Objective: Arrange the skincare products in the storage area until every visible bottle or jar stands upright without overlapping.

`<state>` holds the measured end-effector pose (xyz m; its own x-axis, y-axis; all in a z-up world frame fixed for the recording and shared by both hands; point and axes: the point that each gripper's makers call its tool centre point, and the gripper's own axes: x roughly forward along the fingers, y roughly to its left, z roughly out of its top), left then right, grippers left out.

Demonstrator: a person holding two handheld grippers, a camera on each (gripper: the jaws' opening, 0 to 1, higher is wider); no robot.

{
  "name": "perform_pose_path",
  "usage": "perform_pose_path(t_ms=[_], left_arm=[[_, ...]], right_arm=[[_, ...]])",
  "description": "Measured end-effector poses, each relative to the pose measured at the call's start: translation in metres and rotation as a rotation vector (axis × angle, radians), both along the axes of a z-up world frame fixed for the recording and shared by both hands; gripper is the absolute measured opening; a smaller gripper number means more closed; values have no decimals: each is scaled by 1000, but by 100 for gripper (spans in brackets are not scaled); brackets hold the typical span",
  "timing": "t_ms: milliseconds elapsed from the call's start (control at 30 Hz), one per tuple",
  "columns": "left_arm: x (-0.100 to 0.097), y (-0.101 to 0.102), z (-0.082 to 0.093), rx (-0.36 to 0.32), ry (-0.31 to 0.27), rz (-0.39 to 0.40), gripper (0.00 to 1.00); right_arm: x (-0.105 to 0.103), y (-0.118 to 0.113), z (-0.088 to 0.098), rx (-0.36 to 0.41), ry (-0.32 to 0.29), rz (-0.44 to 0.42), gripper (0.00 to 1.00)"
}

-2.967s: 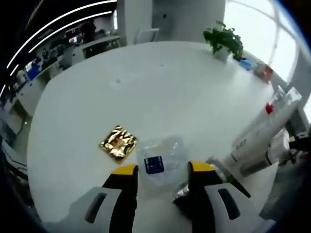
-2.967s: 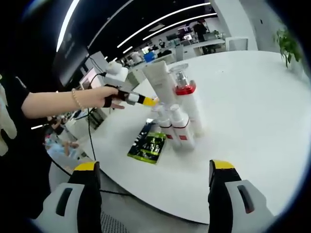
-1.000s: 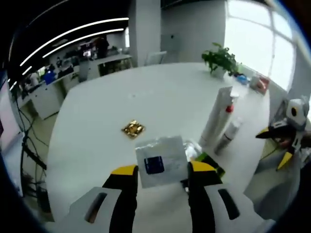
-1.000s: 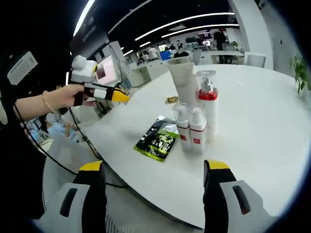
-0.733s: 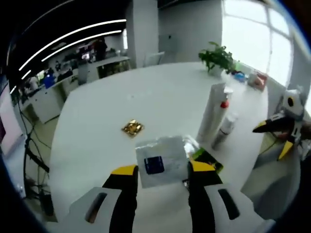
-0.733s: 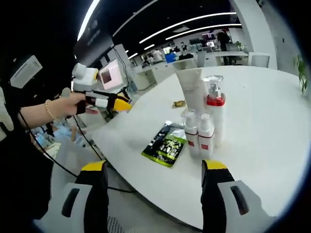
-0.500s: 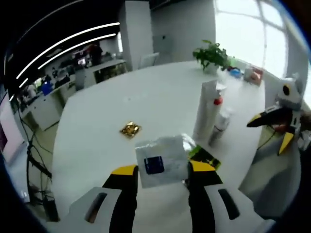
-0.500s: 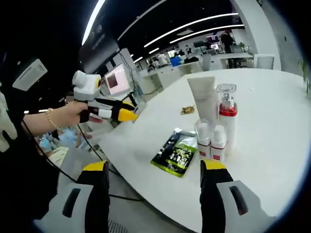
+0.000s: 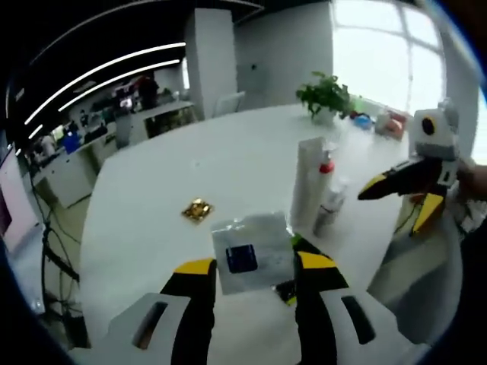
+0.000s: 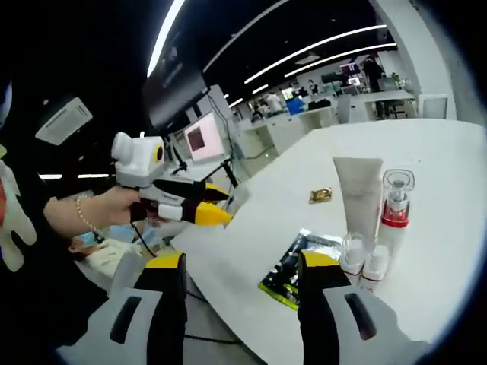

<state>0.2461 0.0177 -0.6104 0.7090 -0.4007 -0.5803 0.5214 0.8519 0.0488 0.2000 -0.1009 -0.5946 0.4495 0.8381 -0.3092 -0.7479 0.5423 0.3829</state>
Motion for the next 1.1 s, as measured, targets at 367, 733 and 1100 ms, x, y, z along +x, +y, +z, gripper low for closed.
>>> perform_pose_path(t_ms=[367,733,1100], left_arm=[[-22,-11,7,10,-31,-36,43],[-35,-14,4,53,-44,-80,43],[-37,-11,5,44,-42,-91,43]], right_arm=[[13,37,2,35,12,49,44],[25,62,-3,172,131,45,35],[20,78,-11,177,169,65,19]])
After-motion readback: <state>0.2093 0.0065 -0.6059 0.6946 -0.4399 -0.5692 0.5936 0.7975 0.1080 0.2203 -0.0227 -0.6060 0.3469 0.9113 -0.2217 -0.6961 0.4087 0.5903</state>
